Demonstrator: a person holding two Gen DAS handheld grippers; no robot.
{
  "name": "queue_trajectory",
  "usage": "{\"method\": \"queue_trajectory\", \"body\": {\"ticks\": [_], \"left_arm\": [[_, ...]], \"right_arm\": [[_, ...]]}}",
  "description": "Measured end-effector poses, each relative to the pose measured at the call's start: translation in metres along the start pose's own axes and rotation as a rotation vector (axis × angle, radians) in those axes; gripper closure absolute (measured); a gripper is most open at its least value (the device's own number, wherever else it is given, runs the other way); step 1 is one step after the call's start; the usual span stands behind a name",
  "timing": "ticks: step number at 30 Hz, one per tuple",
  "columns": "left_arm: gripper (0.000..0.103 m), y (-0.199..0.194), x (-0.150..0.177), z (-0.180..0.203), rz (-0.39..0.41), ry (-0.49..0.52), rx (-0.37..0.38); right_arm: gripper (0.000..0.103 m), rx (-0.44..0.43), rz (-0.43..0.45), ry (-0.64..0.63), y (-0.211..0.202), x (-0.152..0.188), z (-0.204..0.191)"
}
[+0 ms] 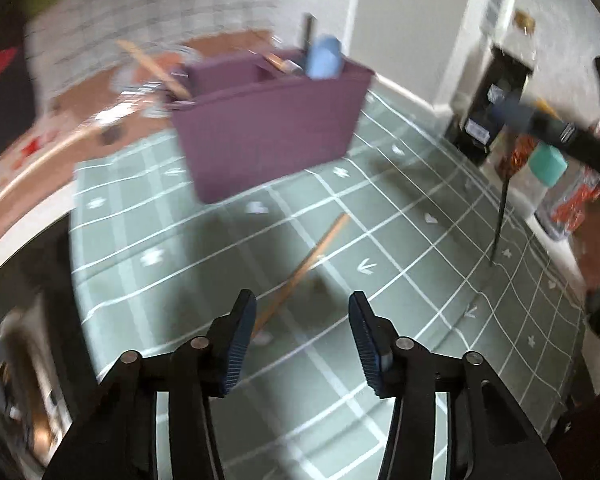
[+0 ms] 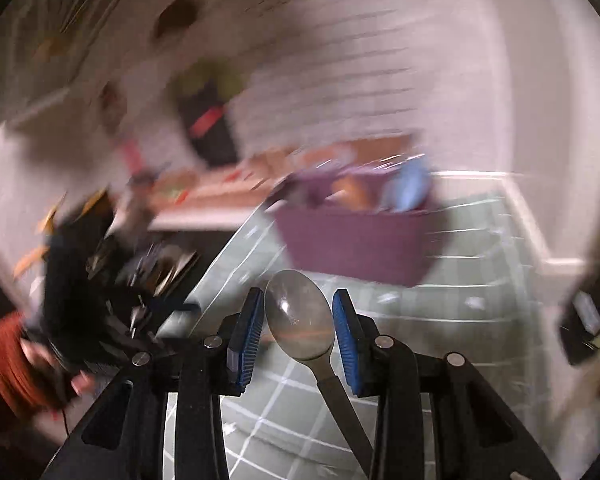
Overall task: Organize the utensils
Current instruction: 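Lift the dark spoon with the right tool while the left tool grasps a wooden chopstick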
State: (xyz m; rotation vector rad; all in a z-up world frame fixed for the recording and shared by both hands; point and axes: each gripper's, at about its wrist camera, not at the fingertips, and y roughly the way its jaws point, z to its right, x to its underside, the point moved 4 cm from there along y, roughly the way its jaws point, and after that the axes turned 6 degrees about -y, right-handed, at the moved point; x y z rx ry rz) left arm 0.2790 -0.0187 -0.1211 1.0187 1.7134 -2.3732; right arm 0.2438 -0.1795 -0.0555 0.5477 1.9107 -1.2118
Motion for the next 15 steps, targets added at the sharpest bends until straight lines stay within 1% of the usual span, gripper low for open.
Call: {"method": "queue_trajectory", "body": {"ticks": [1, 2, 3, 4, 5, 7, 8, 9, 11, 13, 15], "left_arm": [[0.059, 0.012, -0.004, 0.005, -0.021, 0.022, -0.003], [0.064, 0.017, -0.005, 0.008, -0.032, 0.038, -0.008], [0.067, 0.024, -0.007, 0.011, -0.044, 0.058, -0.016], [0.073, 0.030, -0.008, 0.013, -0.054, 0.074, -0.024], [0.077, 0.035, -0.009, 0.014, -0.059, 0.076, -0.025], [0.077, 0.042, -0.008, 0.013, -0.065, 0.059, -0.022], [0.078, 0.045, -0.007, 0.011, -0.063, 0.051, -0.031], [0.078, 0.045, -0.008, 0.012, -0.045, 0.051, -0.039], [0.078, 0.046, -0.009, 0.010, -0.040, 0.037, -0.050], [0.078, 0.046, -0.010, 0.005, -0.037, 0.027, -0.063], [0.078, 0.045, -0.011, 0.002, -0.033, 0.025, -0.082]], "right_arm": [[0.071, 0.020, 0.016, 0.033, -0.008, -0.003, 0.009], [0.071, 0.038, 0.034, 0.066, -0.015, -0.005, 0.018], [0.071, 0.050, 0.047, 0.083, -0.021, -0.006, 0.024], [0.072, 0.073, 0.068, 0.101, -0.029, -0.008, 0.030], [0.073, 0.085, 0.078, 0.106, -0.033, -0.009, 0.035], [0.076, 0.124, 0.098, 0.107, -0.041, -0.011, 0.043], [0.078, 0.130, 0.102, 0.111, -0.043, -0.012, 0.046], [0.087, 0.134, 0.106, 0.116, -0.044, -0.012, 0.049], [0.089, 0.140, 0.100, 0.120, -0.044, -0.011, 0.050], [0.089, 0.114, 0.071, 0.123, -0.040, -0.009, 0.052], [0.088, 0.132, 0.035, 0.133, -0.039, -0.003, 0.057]]}}
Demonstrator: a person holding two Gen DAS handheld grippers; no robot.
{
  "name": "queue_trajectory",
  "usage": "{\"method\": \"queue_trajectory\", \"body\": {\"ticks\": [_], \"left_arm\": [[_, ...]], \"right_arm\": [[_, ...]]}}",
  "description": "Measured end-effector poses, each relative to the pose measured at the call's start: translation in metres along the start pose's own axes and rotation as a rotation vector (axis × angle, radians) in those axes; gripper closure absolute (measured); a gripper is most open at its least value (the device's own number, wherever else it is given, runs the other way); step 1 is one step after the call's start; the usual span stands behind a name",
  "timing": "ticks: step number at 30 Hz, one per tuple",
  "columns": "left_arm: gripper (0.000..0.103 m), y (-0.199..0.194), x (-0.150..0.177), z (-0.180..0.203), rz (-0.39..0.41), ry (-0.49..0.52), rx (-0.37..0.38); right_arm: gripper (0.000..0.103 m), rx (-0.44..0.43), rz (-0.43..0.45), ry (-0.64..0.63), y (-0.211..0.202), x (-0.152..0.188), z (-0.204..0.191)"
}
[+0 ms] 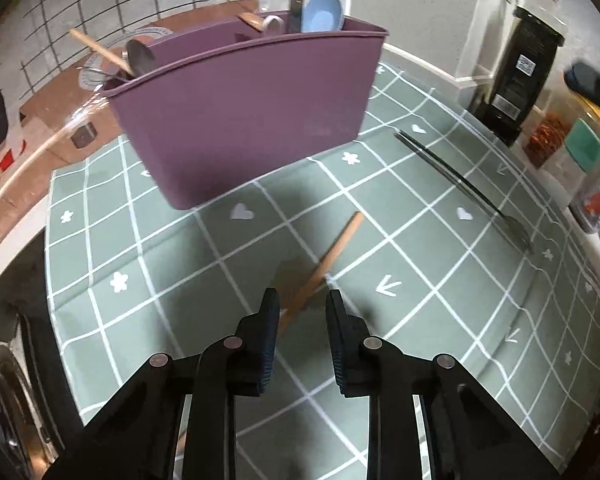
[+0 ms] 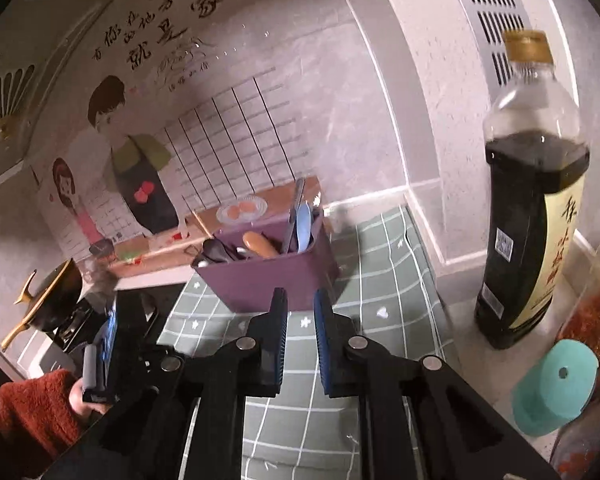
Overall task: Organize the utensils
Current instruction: 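Lift the dark spoon with the right tool while the left tool grasps a wooden chopstick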
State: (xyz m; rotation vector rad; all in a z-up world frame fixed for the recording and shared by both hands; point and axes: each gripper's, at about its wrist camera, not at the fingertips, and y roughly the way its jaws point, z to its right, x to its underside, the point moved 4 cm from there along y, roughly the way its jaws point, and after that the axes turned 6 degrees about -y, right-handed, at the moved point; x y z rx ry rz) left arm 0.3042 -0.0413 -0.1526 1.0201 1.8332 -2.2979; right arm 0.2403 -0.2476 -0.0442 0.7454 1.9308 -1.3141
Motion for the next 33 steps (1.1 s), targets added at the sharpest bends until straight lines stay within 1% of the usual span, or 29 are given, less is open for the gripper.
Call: {"method": "queue_trajectory", "body": {"ticks": [4, 5, 6, 8, 9, 11, 14, 17, 19, 21, 24, 25, 27, 28, 30, 33], "left_arm": [[0.078, 0.003, 0.004, -0.008, -0.025, -0.003, -0.021], [0.079, 0.001, 0.008, -0.010, -0.030, -0.008, -0.027], [0.080, 0.000, 0.011, -0.012, -0.031, -0.019, -0.020], [0.083, -0.003, 0.016, -0.013, -0.025, -0.058, -0.012], [0.083, -0.004, 0.018, -0.012, -0.024, -0.075, -0.011], [0.083, -0.007, 0.022, -0.008, -0.032, -0.103, 0.016], [0.083, -0.011, 0.028, 0.003, -0.046, -0.106, 0.052], [0.083, -0.015, 0.029, 0.012, -0.039, -0.099, 0.077], [0.083, -0.018, 0.029, 0.013, -0.011, -0.106, 0.078], [0.083, -0.020, 0.028, 0.010, 0.010, -0.118, 0.075], [0.083, -0.015, 0.027, 0.008, -0.003, -0.117, 0.064], [0.083, -0.012, 0.026, 0.008, -0.016, -0.104, 0.047], [0.083, -0.007, 0.022, 0.010, -0.023, -0.086, 0.039], [0.083, -0.006, 0.020, 0.011, -0.032, -0.078, 0.036], [0.083, -0.004, 0.017, 0.013, -0.044, -0.056, 0.024], [0.083, 0.001, 0.011, 0.017, -0.058, -0.022, -0.008]], "right_arm": [[0.087, 0.060, -0.107, -0.021, 0.014, 0.017, 0.012], [0.087, 0.062, -0.151, -0.021, 0.023, 0.023, 0.016], [0.087, 0.050, -0.197, -0.020, 0.032, 0.029, 0.018], [0.087, 0.040, -0.256, -0.026, 0.049, 0.040, 0.020], [0.087, 0.046, -0.277, -0.035, 0.056, 0.044, 0.020], [0.087, 0.065, -0.316, -0.066, 0.076, 0.053, 0.020], [0.087, 0.088, -0.365, -0.092, 0.099, 0.063, 0.022], [0.087, 0.104, -0.384, -0.112, 0.114, 0.068, 0.021], [0.087, 0.123, -0.393, -0.122, 0.122, 0.070, 0.020], [0.087, 0.148, -0.377, -0.151, 0.125, 0.067, 0.019], [0.086, 0.183, -0.373, -0.214, 0.132, 0.066, 0.014], [0.086, 0.200, -0.373, -0.254, 0.133, 0.067, 0.010], [0.088, 0.219, -0.372, -0.303, 0.133, 0.068, 0.006], [0.092, 0.219, -0.373, -0.309, 0.132, 0.068, 0.005], [0.092, 0.219, -0.366, -0.288, 0.129, 0.067, 0.007], [0.092, 0.210, -0.307, -0.234, 0.114, 0.062, 0.013]]}}
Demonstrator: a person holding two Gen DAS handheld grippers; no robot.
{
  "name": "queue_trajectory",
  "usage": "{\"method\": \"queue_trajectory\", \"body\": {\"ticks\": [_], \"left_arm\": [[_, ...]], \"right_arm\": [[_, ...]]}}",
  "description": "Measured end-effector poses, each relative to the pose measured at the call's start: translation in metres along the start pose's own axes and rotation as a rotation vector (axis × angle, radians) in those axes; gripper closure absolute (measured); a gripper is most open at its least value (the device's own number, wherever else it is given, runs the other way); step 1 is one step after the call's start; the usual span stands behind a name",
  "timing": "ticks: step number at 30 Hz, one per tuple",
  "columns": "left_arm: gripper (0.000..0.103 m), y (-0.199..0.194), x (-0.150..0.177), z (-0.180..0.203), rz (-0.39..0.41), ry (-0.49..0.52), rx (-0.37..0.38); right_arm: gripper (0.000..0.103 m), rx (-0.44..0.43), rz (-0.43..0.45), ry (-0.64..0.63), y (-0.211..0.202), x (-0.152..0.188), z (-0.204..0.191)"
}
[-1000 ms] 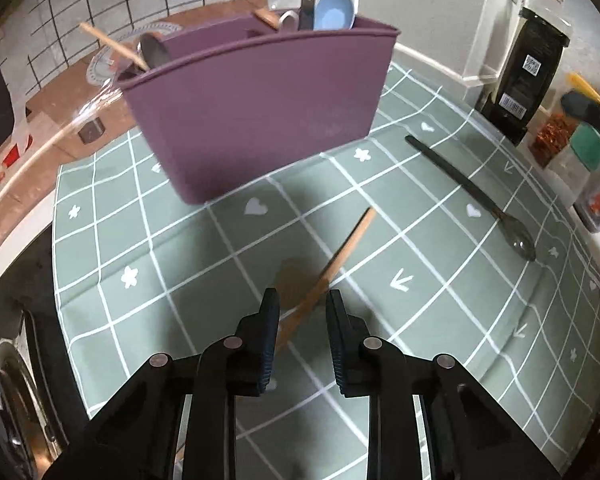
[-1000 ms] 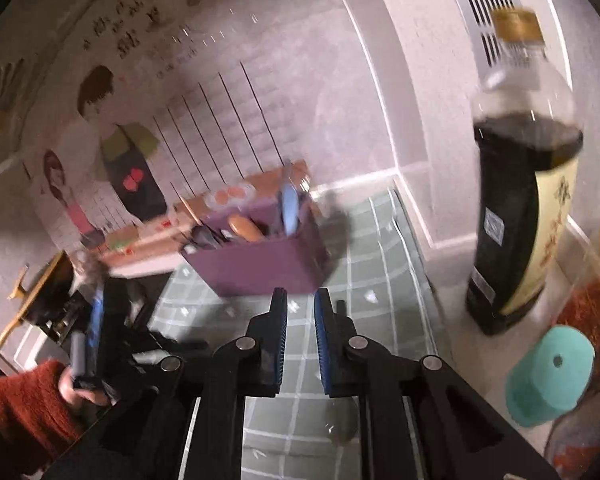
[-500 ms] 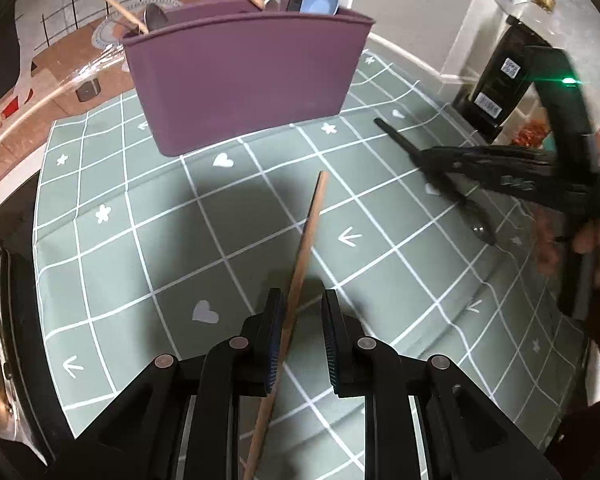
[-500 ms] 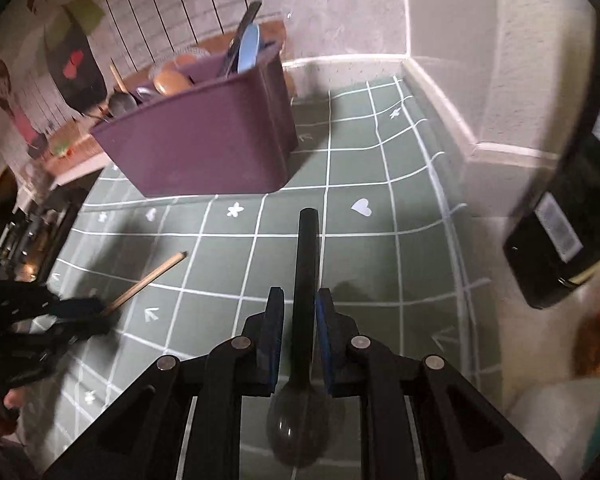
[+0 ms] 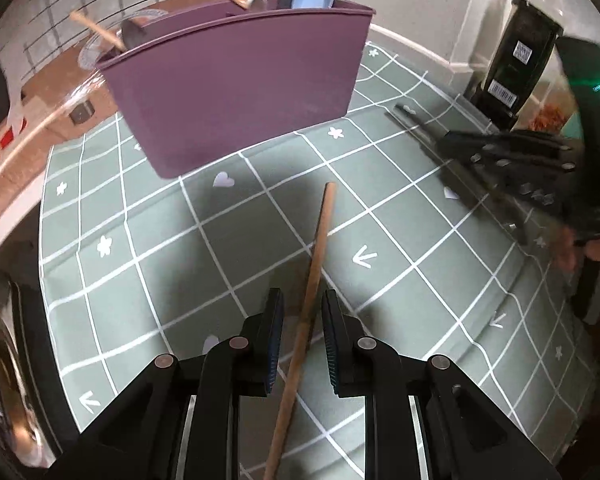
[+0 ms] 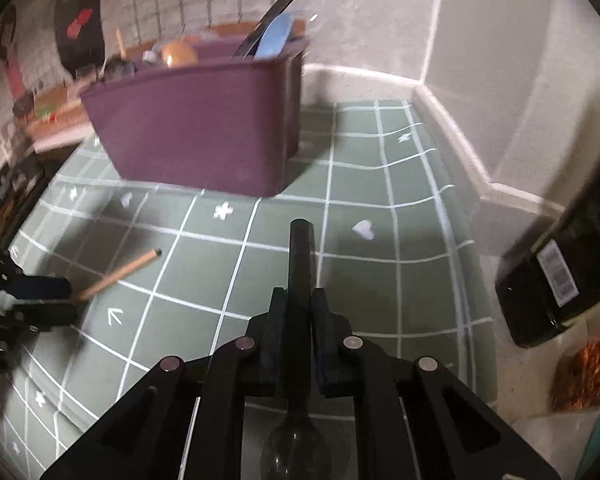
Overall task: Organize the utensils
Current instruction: 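Lift the dark spoon with the right tool while the left tool grasps a wooden chopstick, then insert the dark spoon with the right tool while the left tool inserts the chopstick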
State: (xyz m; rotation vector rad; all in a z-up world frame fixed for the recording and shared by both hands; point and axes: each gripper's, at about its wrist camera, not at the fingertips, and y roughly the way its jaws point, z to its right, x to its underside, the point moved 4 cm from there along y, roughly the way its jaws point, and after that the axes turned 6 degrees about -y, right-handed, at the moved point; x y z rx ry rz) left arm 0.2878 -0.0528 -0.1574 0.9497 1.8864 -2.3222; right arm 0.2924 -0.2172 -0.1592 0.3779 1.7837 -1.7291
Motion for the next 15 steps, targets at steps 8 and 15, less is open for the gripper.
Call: {"method": "queue_trajectory", "body": {"ticks": [8, 15], "left_arm": [[0.097, -0.006, -0.011, 0.002, 0.062, -0.114, 0.012], [0.097, -0.076, -0.020, -0.009, 0.284, -0.286, 0.085]], "right_arm": [[0.092, -0.043, 0.126, 0.130, -0.048, -0.004, 0.017], [0.092, -0.086, 0.213, 0.154, -0.093, -0.013, 0.017]]}}
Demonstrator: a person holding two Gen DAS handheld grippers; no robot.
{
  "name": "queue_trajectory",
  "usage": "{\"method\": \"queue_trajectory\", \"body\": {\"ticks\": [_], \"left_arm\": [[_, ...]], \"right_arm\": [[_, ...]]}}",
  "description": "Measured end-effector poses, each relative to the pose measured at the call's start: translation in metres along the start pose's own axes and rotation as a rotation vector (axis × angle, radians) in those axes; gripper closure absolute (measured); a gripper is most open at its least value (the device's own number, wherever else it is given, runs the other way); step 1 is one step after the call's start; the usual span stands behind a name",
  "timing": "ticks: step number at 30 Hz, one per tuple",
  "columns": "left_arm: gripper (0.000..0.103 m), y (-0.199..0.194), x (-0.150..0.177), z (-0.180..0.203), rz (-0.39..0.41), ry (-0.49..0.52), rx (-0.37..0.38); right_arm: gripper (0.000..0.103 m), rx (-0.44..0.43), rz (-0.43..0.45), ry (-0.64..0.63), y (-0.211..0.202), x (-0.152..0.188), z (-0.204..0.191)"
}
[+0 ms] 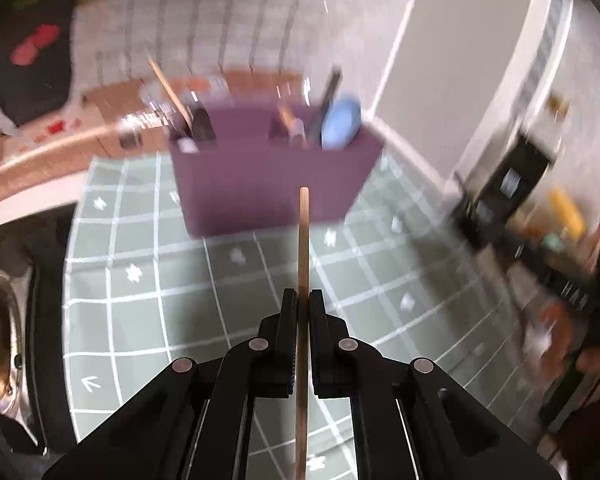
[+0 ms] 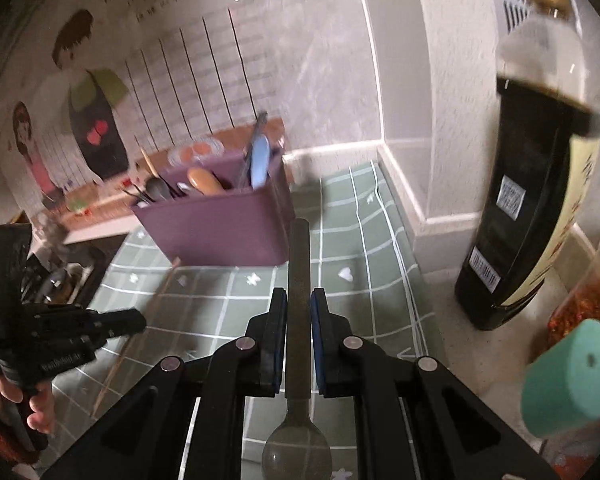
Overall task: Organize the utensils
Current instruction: 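Insert the dark spoon with the right tool while the left tool inserts the chopstick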
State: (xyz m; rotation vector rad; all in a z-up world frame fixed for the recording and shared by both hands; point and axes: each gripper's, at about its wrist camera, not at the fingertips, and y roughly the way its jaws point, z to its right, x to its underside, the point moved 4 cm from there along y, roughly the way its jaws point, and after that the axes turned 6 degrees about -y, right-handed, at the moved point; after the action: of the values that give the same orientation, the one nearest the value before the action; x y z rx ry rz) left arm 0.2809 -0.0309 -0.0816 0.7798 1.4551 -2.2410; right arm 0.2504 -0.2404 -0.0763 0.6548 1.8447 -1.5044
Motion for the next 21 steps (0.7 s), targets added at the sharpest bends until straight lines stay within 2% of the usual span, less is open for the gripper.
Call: {"method": "queue_trajectory", "body": {"ticks": [5, 10, 13, 18, 21], "left_arm": [[0.097, -0.058, -0.044, 0.012, 0.190, -0.034, 0.032], [0.097, -0.131, -0.114, 0.023, 0.429, -0.079, 0.110], [0.097, -0.157, -0.145, 0.025, 0.563, -0.089, 0.142], [0.097, -0.161, -0.170, 0.019, 0.750, -0.087, 0.093], [0.097, -0.144, -0.174, 0.010, 0.797, -0.113, 0.075]], "right_arm": [[0.092, -0.017, 0.077, -0.022, -0.021, -0.023, -0.018], [0.092, -0.044, 0.257, -0.054, -0.059, -0.091, -0.038], [0.092, -0.068, 0.390, -0.066, -0.081, -0.137, -0.047], [0.092, -0.084, 0.545, -0.077, -0.086, -0.178, -0.056], [0.092, -0.084, 0.569, -0.069, -0.070, -0.187, -0.057]]}}
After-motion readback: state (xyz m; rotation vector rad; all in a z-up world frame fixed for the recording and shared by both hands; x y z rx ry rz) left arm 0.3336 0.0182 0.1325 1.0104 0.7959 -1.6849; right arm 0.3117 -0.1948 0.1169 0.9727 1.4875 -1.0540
